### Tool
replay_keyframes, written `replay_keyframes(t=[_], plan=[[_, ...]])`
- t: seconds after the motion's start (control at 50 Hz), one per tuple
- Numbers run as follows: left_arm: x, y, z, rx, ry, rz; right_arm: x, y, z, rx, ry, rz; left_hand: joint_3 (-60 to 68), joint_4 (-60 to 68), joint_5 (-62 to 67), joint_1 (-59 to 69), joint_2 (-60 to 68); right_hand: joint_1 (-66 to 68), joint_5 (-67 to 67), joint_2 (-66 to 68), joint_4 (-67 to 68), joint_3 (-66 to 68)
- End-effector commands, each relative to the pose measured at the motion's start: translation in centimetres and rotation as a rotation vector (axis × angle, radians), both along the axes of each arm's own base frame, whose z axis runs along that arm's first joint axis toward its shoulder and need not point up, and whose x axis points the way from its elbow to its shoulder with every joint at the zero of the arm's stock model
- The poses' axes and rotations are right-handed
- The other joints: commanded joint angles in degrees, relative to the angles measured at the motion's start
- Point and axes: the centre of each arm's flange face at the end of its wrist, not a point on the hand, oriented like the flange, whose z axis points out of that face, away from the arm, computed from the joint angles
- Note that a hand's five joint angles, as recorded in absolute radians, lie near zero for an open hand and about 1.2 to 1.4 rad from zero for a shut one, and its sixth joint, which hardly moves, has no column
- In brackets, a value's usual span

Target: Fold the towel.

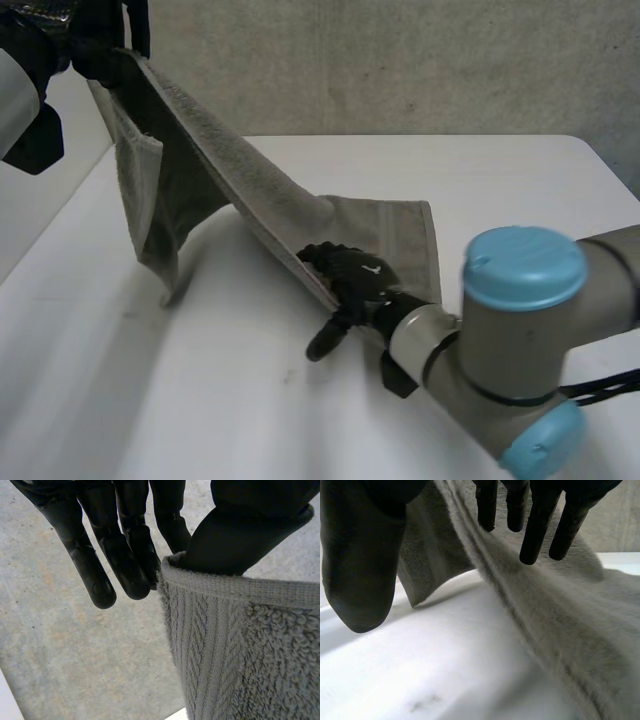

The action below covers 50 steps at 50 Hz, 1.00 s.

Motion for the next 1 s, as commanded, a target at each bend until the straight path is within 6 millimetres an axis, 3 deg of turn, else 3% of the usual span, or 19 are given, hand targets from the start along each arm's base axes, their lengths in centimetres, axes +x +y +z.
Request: replay_keyframes(t=[0.02, 0.06, 0.12, 0.18, 0.24, 0.28, 0.32, 0.56, 0.62, 0.66, 0.68, 0.78, 0.82, 0.84, 0.86, 0.88, 0.9, 0.94, 1.0], plan=[[-0.3, 0.1, -1.1, 0.049, 0.018, -0.015, 2.5, -0.4, -1.6, -0.063, -0.028, -0.061, 10.3, 10.1, 11.1, 11.5, 10.2, 5.5, 5.5, 4.4, 3.7, -4.0], [-0.3, 0.1, -1.3, 0.058, 0.019, -0.016, 2.9, -1.6, -2.7, -0.105, -0.035, -0.115, 10.3, 10.1, 11.1, 11.5, 10.2, 35.0, 34.9, 33.9, 33.1, 25.5], [-0.2, 0.1, -1.7, 0.068, 0.017, -0.014, 2.6, -2.7, -3.0, -0.159, -0.038, -0.169, 10.3, 10.1, 11.1, 11.5, 10.2, 52.1, 52.0, 51.0, 50.2, 42.6], [0.1, -0.2, -2.2, 0.084, 0.011, -0.002, 2.1, -3.2, -3.0, -0.185, -0.014, -0.188, 10.3, 10.1, 11.1, 11.5, 10.2, 52.8, 52.7, 51.7, 50.9, 43.3], [0.5, -0.6, -2.7, 0.099, 0.004, 0.011, -0.2, -4.9, -3.2, -0.217, 0.064, -0.242, 10.3, 10.1, 11.1, 11.5, 10.2, 50.0, 49.9, 48.8, 48.1, 40.4], [0.7, -0.8, -2.9, 0.105, 0.002, 0.022, -3.7, -7.5, -3.0, -0.231, 0.124, -0.323, 10.3, 10.1, 11.1, 11.5, 10.2, 45.6, 45.5, 44.5, 43.7, 36.1], [0.9, -1.0, -3.1, 0.11, -0.001, 0.03, -4.7, -8.0, -3.3, -0.226, 0.147, -0.333, 10.3, 10.1, 11.1, 11.5, 10.2, 44.8, 44.7, 43.6, 42.9, 35.2], [1.3, -1.2, -4.3, 0.148, -0.007, 0.041, -5.3, -5.8, -5.3, -0.093, 0.175, -0.167, 10.3, 10.1, 11.1, 11.5, 10.2, 32.1, 32.1, 31.0, 30.2, 22.6], [1.3, -1.2, -4.6, 0.158, -0.012, 0.041, -5.5, -5.4, -5.5, -0.066, 0.188, -0.157, 10.3, 10.1, 11.1, 11.5, 10.2, 39.2, 39.1, 38.1, 37.3, 29.7], [1.3, -1.1, -4.8, 0.162, -0.015, 0.04, -6.2, -5.6, -5.1, -0.067, 0.188, -0.173, 10.3, 10.1, 11.1, 11.5, 10.2, 66.4, 66.4, 65.3, 64.5, 56.9], [1.3, -1.1, -4.9, 0.166, -0.017, 0.042, -6.2, -5.6, -5.1, -0.067, 0.188, -0.173, 10.3, 10.1, 11.1, 11.5, 10.2, 66.5, 66.5, 65.4, 64.7, 57.0], [1.4, -1.1, -5.4, 0.181, -0.024, 0.043, -8.3, -7.7, -0.6, -0.185, 0.138, -0.252, 10.3, 10.1, 11.1, 11.5, 10.2, 66.6, 66.5, 65.4, 64.7, 57.0], [1.3, -1.0, -5.5, 0.185, -0.028, 0.042, -9.7, -8.6, 4.0, -0.312, 0.104, -0.28, 10.3, 10.1, 11.1, 11.5, 10.2, 66.6, 66.5, 65.4, 64.7, 57.0], [1.3, -1.0, -5.6, 0.185, -0.032, 0.041, -9.7, -8.6, 4.0, -0.313, 0.104, -0.28, 10.3, 10.1, 11.1, 11.5, 10.2, 66.6, 66.5, 65.4, 64.7, 57.0], [1.3, -1.0, -5.6, 0.185, -0.032, 0.041, -10.3, -8.8, 6.8, -0.405, 0.097, -0.285, 10.3, 10.1, 11.1, 11.5, 10.2, 66.6, 66.5, 65.4, 64.7, 57.0], [1.3, -0.9, -5.5, 0.184, -0.033, 0.04, -11.0, -8.7, 9.8, -0.506, 0.103, -0.287, 10.3, 10.1, 11.1, 11.5, 10.2, 66.6, 66.5, 65.4, 64.7, 57.0], [1.3, -0.9, -5.5, 0.184, -0.033, 0.04, -11.0, -8.7, 9.8, -0.507, 0.103, -0.287, 10.3, 10.1, 11.1, 11.5, 10.2, 66.6, 66.5, 65.4, 64.7, 57.0], [1.4, -0.6, -5.2, 0.18, -0.032, 0.035, -12.4, -7.4, 15.1, -0.668, 0.157, -0.28, 10.3, 10.1, 11.1, 11.5, 10.2, 66.6, 66.5, 65.4, 64.7, 57.0], [1.5, 0.0, -4.6, 0.178, -0.033, 0.033, -12.9, -6.8, 17.1, -0.714, 0.194, -0.281, 10.3, 10.1, 11.1, 11.5, 10.2, 66.6, 66.5, 65.4, 64.7, 57.0]])
